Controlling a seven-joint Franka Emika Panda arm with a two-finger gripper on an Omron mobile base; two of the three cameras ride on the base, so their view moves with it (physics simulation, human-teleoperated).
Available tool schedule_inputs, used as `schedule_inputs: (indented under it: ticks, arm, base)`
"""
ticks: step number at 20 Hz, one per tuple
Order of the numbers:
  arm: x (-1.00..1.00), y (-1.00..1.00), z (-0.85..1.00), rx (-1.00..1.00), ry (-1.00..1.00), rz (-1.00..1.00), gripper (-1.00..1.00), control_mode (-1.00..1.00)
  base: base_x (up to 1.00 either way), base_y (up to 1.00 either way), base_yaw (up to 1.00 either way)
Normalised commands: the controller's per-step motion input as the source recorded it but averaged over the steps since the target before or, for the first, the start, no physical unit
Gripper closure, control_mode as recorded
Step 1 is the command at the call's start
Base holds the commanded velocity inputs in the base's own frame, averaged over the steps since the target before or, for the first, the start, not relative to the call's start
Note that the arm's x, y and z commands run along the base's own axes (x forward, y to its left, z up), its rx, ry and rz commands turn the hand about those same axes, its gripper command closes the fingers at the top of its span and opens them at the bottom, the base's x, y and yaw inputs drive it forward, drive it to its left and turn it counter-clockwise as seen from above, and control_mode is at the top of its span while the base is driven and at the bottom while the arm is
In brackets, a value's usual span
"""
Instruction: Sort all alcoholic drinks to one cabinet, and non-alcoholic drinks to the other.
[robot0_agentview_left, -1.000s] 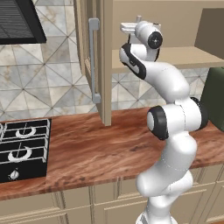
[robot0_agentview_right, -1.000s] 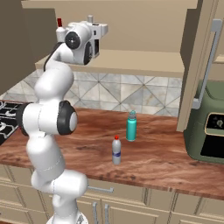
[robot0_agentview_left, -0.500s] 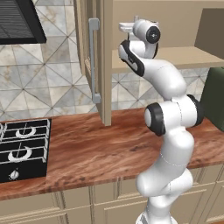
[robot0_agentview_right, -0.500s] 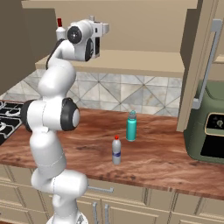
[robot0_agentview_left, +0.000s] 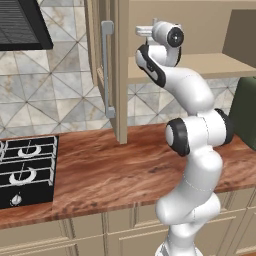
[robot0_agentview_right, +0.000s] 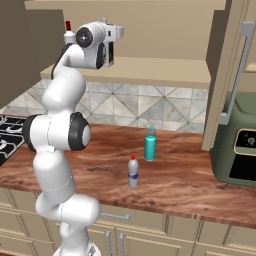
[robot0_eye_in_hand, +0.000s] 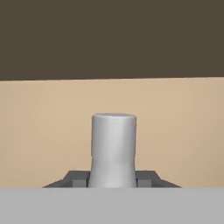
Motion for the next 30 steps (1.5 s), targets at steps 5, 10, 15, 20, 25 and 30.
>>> schedule_inputs:
  ticks: [5, 10, 15, 20, 25, 30]
  arm:
    - [-0.02, 0.0, -0.01, 0.0, 0.0, 0.0, -1.0, -1.0]
    - [-0.4, 0.0, 0.0, 0.0, -0.02, 0.0, -1.0, -1.0]
    - [-0.76, 0.0, 0.02, 0.0, -0.07, 0.0, -1.0, -1.0]
    - [-0.67, 0.0, 0.04, 0.0, -0.04, 0.0, -1.0, -1.0]
    - [-0.31, 0.0, 0.0, 0.0, 0.0, 0.0, -1.0, -1.0]
    - [-0.85, 0.0, 0.14, 0.0, 0.0, 0.0, -1.0, -1.0]
  base:
    - [0.0, 0.0, 0.0]
    - [0.0, 0.0, 0.0]
    - [0.0, 0.0, 0.0]
    - [0.0, 0.0, 0.0]
    - [0.0, 0.0, 0.0]
    - [0.0, 0.0, 0.0]
